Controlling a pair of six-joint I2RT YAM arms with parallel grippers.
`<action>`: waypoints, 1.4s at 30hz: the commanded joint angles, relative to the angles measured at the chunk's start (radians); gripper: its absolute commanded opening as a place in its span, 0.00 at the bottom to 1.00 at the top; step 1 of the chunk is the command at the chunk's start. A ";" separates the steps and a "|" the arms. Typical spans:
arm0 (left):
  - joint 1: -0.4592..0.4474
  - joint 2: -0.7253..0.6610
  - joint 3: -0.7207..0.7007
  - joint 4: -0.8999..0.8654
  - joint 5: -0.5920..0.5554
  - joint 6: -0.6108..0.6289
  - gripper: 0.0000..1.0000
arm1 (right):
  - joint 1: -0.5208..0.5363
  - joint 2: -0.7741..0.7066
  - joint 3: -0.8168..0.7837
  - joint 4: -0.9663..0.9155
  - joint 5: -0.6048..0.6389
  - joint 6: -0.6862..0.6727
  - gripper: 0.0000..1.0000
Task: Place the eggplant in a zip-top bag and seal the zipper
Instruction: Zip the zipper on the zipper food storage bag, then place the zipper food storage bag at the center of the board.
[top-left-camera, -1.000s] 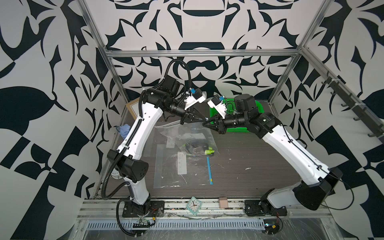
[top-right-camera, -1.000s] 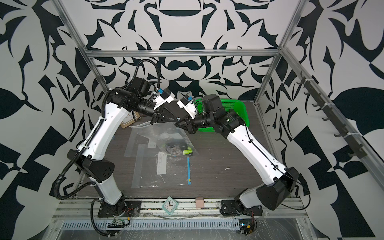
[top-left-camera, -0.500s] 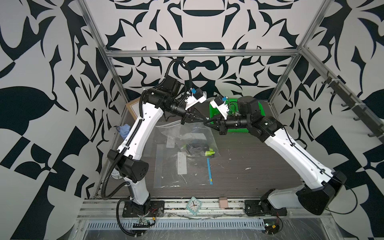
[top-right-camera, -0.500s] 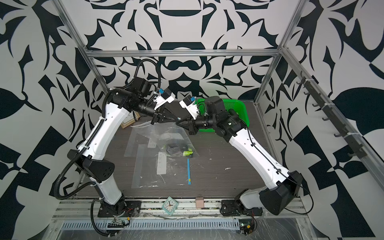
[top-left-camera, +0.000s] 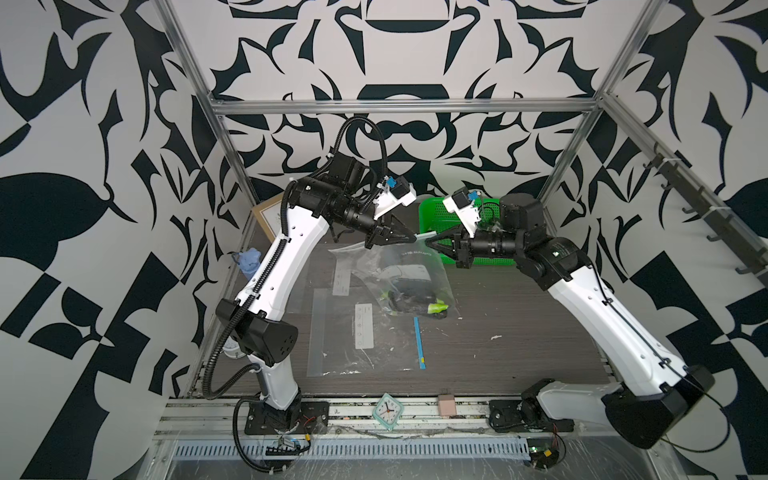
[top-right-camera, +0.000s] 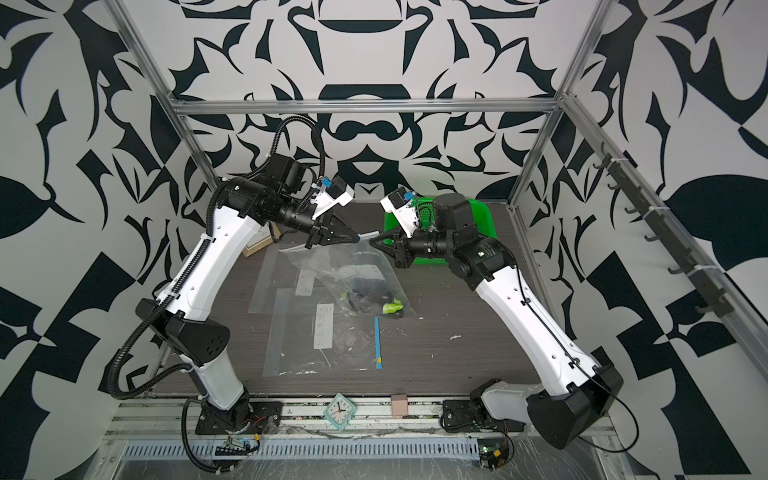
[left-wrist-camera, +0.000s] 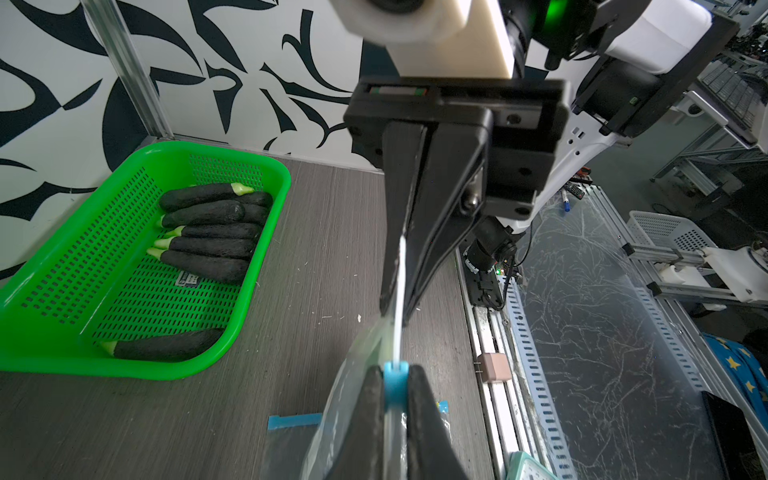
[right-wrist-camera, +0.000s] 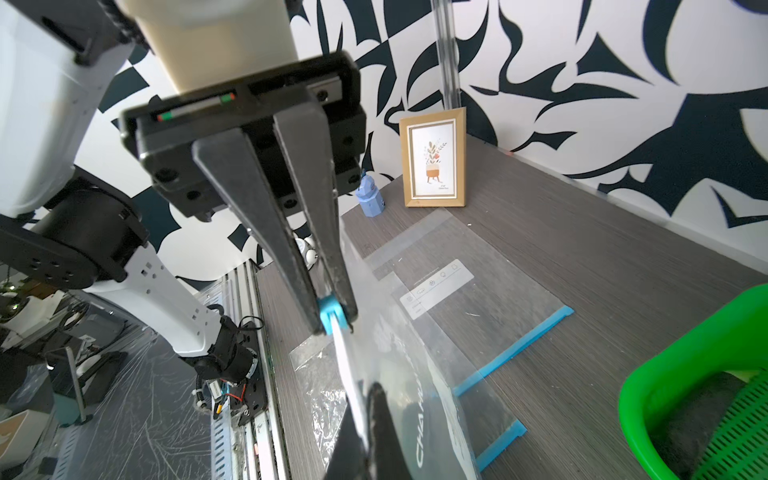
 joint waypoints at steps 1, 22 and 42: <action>0.030 -0.001 -0.014 -0.074 -0.073 -0.004 0.05 | -0.062 -0.076 0.021 -0.040 0.063 0.004 0.00; 0.038 0.018 -0.005 -0.070 -0.151 -0.040 0.04 | -0.397 -0.219 -0.005 -0.303 0.426 0.162 0.00; -0.169 0.159 0.046 0.131 -0.170 -0.250 0.06 | -0.449 -0.404 -0.247 -0.542 0.654 0.300 0.00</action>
